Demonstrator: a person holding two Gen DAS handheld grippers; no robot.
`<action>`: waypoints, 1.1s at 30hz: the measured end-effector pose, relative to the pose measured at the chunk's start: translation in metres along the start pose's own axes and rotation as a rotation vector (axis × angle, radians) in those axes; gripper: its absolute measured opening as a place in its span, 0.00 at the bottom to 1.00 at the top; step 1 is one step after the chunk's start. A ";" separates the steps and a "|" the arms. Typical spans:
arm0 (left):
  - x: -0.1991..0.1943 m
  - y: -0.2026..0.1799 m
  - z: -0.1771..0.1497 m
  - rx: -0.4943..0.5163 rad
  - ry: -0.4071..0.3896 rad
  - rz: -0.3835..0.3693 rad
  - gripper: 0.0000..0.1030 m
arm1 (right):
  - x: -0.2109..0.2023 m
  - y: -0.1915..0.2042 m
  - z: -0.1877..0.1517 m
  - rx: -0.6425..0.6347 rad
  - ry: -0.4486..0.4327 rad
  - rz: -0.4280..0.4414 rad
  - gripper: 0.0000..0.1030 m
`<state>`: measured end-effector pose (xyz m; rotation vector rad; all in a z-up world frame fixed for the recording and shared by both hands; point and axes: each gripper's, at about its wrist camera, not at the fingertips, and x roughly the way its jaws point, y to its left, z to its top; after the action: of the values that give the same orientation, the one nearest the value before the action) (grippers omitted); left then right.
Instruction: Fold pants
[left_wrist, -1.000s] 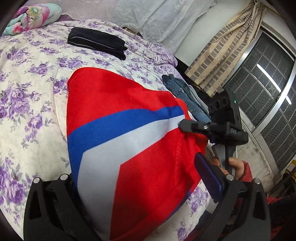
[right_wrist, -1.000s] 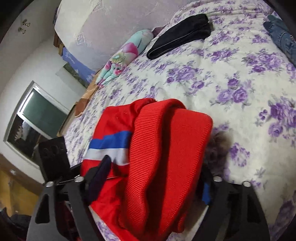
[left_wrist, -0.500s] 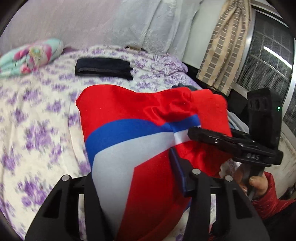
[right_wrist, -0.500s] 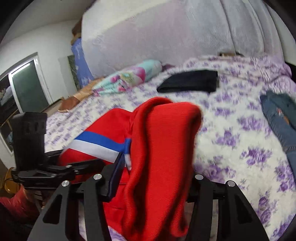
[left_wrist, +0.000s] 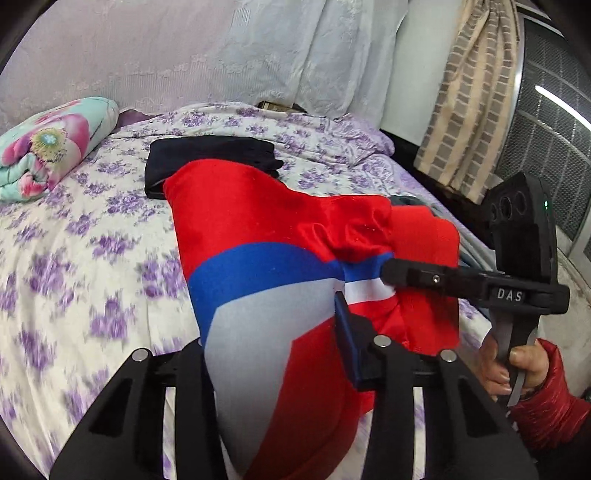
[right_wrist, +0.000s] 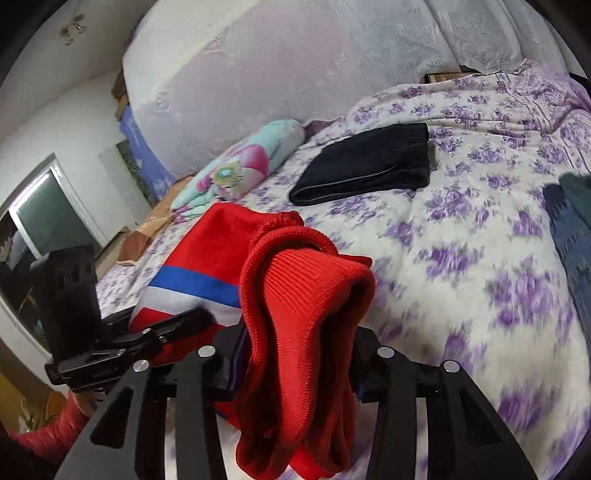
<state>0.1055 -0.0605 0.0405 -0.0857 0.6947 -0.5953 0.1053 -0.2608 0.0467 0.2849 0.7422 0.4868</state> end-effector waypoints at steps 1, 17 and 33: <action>0.005 0.002 0.009 0.010 -0.008 0.010 0.38 | 0.005 -0.001 0.008 -0.007 -0.002 -0.007 0.42; 0.088 0.096 0.200 -0.043 -0.254 0.086 0.38 | 0.090 -0.045 0.235 -0.064 -0.229 -0.011 0.42; 0.184 0.214 0.183 -0.336 -0.162 0.116 0.54 | 0.160 -0.108 0.257 -0.115 -0.290 -0.303 0.66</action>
<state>0.4365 -0.0040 0.0186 -0.3991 0.6321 -0.3516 0.4224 -0.2894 0.0917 0.1274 0.4615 0.1934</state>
